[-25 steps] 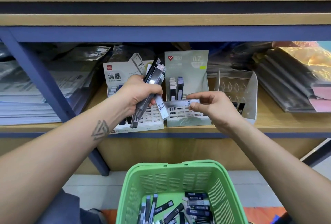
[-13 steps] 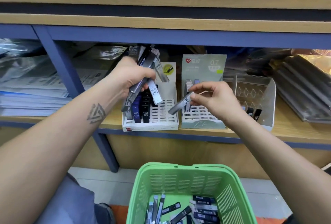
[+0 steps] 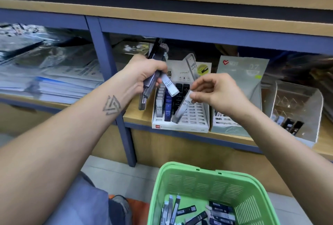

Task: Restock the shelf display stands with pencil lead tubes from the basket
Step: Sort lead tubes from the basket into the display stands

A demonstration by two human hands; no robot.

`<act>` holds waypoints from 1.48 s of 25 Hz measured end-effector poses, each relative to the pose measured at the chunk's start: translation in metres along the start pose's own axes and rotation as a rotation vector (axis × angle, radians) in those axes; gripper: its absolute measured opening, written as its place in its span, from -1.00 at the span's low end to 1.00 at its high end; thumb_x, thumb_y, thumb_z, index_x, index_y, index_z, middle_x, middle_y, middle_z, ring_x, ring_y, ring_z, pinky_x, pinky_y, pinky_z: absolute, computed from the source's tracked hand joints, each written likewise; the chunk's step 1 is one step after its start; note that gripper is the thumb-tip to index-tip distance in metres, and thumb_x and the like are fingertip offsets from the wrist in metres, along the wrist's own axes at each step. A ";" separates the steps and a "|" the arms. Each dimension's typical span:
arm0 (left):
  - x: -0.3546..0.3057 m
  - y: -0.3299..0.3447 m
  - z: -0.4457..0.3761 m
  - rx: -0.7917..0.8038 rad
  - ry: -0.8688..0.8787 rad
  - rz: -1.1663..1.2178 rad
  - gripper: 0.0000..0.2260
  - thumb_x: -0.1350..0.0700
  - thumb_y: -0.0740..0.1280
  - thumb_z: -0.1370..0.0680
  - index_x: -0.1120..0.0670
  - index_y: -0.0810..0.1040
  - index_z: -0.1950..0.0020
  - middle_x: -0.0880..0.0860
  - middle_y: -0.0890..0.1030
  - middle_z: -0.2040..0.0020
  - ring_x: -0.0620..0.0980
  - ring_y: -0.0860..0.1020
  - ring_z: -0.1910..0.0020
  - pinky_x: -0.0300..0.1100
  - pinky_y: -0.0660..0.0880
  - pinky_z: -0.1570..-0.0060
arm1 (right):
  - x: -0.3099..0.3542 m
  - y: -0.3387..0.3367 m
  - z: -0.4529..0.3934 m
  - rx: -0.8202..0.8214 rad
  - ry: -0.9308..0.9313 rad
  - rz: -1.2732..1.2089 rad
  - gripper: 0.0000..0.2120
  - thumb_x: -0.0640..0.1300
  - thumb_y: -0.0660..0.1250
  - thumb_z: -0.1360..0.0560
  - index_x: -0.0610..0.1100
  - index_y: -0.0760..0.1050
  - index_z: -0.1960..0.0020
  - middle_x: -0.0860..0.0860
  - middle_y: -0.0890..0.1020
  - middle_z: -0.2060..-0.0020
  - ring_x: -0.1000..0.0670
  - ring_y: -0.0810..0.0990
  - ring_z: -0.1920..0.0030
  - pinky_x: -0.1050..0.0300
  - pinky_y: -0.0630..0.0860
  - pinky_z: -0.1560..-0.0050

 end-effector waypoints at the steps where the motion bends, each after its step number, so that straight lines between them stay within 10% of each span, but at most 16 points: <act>1: 0.001 -0.005 -0.001 -0.013 -0.007 -0.005 -0.90 0.36 0.43 -0.41 0.31 0.52 0.18 0.22 0.56 0.48 -0.01 0.48 0.61 -0.25 0.43 0.58 | 0.007 0.008 -0.006 -0.014 -0.022 -0.006 -0.84 -0.29 0.56 -0.43 -0.09 0.63 0.13 -0.03 0.72 0.27 0.00 0.74 0.22 0.16 0.67 0.10; 5: 0.005 -0.025 -0.004 -0.043 -0.056 -0.024 -0.87 0.32 0.44 -0.40 0.31 0.52 0.13 0.23 0.59 0.44 -0.02 0.49 0.59 -0.24 0.44 0.56 | 0.019 0.056 -0.020 -0.055 -0.101 0.226 -0.86 -0.21 0.56 -0.44 -0.01 0.65 0.13 0.14 0.68 0.28 0.21 0.65 0.22 0.39 0.52 0.18; 9: 0.008 -0.038 -0.005 -0.045 -0.078 -0.026 -0.90 0.30 0.43 -0.41 0.27 0.53 0.18 0.19 0.59 0.46 -0.04 0.49 0.59 -0.25 0.44 0.56 | 0.010 0.087 -0.022 -0.020 -0.128 0.433 -0.83 -0.19 0.50 -0.47 0.04 0.58 0.17 0.12 0.65 0.26 0.04 0.61 0.17 0.02 0.54 0.11; 15: 0.008 -0.041 -0.005 -0.036 -0.074 -0.020 -0.91 0.31 0.42 -0.41 0.26 0.52 0.22 0.17 0.58 0.50 -0.05 0.48 0.62 -0.27 0.43 0.57 | 0.005 0.085 -0.029 -0.095 -0.150 0.505 -0.76 -0.22 0.50 -0.44 0.07 0.54 0.24 0.26 0.51 0.41 0.05 0.50 0.25 0.07 0.44 0.25; 25: 0.005 -0.038 0.000 -0.031 -0.048 -0.005 -0.91 0.33 0.44 -0.39 0.30 0.54 0.21 0.20 0.60 0.46 -0.03 0.50 0.59 -0.25 0.46 0.54 | 0.005 0.100 -0.029 0.066 -0.194 0.698 -0.86 -0.17 0.44 -0.53 -0.03 0.73 -0.05 -0.02 0.55 -0.04 -0.09 0.46 -0.10 0.00 0.44 -0.05; 28: 0.001 -0.035 0.006 -0.027 -0.011 -0.005 -0.90 0.34 0.44 -0.39 0.33 0.55 0.19 0.22 0.60 0.45 -0.01 0.50 0.59 -0.23 0.45 0.54 | 0.008 0.084 -0.025 -0.008 -0.106 0.475 -0.77 -0.33 0.32 -0.55 -0.13 0.71 -0.07 0.01 0.59 -0.02 -0.03 0.52 -0.08 0.16 0.42 -0.04; 32: -0.008 -0.020 0.011 -0.053 0.054 -0.025 -0.88 0.35 0.44 -0.38 0.28 0.51 0.25 0.19 0.57 0.50 -0.01 0.49 0.60 -0.24 0.43 0.55 | 0.006 0.047 -0.015 -0.048 0.180 -0.439 -0.91 -0.18 0.38 -0.56 -0.15 0.58 -0.05 -0.12 0.73 0.15 -0.08 0.71 0.16 0.13 0.57 0.20; 37: -0.014 0.008 0.015 -0.054 0.063 0.017 -0.88 0.36 0.44 -0.38 0.34 0.54 0.15 0.23 0.57 0.43 0.00 0.48 0.59 -0.20 0.45 0.50 | 0.001 0.031 -0.005 -0.108 0.201 -0.524 -0.83 -0.38 0.45 -0.49 -0.29 0.60 -0.06 -0.18 0.69 0.22 -0.11 0.70 0.26 0.23 0.60 0.23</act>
Point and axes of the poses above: each hand's wrist, its own z-axis away from the middle knuckle, its own y-axis out of the palm, x = y × z, the point moved 6 cm from there along -z, towards the middle knuckle
